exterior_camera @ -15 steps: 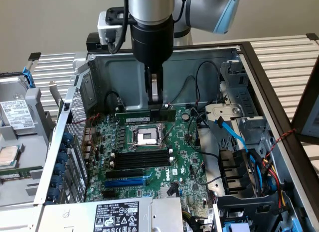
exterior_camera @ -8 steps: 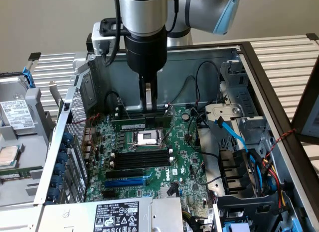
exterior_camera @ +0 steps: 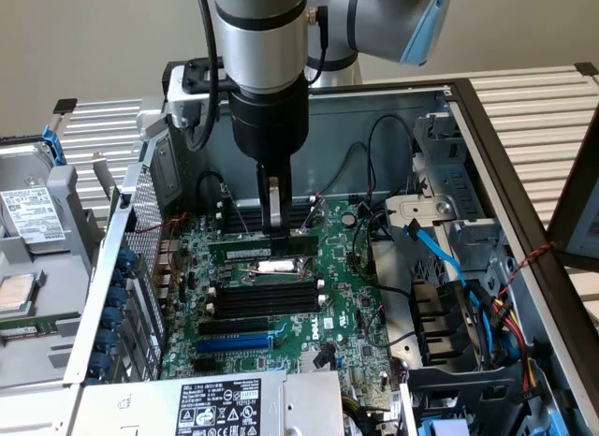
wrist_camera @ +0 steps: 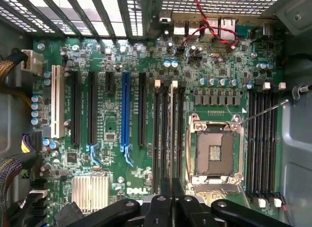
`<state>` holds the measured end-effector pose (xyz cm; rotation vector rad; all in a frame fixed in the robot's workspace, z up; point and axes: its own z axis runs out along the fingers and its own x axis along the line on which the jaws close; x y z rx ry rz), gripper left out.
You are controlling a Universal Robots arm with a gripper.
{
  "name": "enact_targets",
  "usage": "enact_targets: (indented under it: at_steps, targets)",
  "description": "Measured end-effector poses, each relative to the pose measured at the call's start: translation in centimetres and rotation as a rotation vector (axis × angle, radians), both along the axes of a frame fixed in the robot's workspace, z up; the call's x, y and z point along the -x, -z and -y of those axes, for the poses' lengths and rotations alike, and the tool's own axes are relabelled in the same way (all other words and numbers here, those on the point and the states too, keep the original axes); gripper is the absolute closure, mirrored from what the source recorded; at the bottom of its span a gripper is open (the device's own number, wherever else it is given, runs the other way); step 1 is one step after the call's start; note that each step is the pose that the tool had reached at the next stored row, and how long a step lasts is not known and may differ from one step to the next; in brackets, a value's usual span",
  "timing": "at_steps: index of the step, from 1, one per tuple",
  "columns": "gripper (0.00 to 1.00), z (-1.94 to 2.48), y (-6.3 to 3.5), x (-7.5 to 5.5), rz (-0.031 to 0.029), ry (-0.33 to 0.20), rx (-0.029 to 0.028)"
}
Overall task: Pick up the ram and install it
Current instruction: 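Insert the ram into the slot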
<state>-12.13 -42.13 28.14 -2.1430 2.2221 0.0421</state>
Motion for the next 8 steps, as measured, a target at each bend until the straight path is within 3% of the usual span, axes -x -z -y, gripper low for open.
enact_targets:
  at_steps: [8]
  targets:
    - [0.87, 0.19, 1.45, 0.0, 0.0007, 0.051, -0.0001]
